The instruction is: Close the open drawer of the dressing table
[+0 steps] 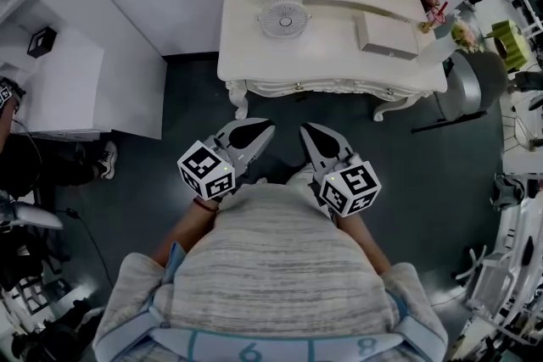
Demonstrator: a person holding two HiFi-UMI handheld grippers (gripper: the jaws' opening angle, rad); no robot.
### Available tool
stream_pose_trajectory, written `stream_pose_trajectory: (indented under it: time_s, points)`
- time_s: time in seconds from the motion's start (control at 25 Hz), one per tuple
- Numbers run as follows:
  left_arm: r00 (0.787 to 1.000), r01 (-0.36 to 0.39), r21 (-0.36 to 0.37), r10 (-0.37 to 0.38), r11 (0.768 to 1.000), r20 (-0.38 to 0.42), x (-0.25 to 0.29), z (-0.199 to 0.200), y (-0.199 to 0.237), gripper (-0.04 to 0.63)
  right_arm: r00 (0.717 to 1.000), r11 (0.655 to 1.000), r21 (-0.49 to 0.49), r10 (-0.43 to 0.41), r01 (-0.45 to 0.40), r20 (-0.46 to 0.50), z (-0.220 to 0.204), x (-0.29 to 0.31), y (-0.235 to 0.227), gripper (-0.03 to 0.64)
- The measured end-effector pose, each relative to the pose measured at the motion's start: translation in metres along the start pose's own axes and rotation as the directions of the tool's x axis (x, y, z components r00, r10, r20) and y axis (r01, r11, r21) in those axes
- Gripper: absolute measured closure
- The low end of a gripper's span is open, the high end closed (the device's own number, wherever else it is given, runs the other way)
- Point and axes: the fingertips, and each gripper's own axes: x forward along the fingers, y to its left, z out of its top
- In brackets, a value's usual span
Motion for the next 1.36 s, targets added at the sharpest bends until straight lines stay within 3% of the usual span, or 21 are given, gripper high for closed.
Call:
stream_pose_trajectory:
  time_s: [0.36, 0.8, 1.36]
  points:
    - [0.999, 0.022, 0.053, -0.025, 0.998, 0.047, -0.016, 0.026, -0.016, 0.578, 0.999, 1.0, -0.018, 0.014, -0.013, 0.048, 0.02, -0.014, 0.021, 0.607]
    - [0.998, 0.01, 0.051, -0.014, 0.999, 0.066, -0.03, 0.03, -0.009, 0.578, 0.998, 0.999, -0.028, 0.022, -0.021, 0.059, 0.025, -0.011, 0.032, 0.607]
    - [0.996, 0.033, 0.026, -0.035, 0.999, 0.079, -0.005, 0.03, -0.009, 0.578, 1.0, 1.0, -0.008, 0.001, -0.001, 0.015, 0.024, -0.021, 0.0, 0.607]
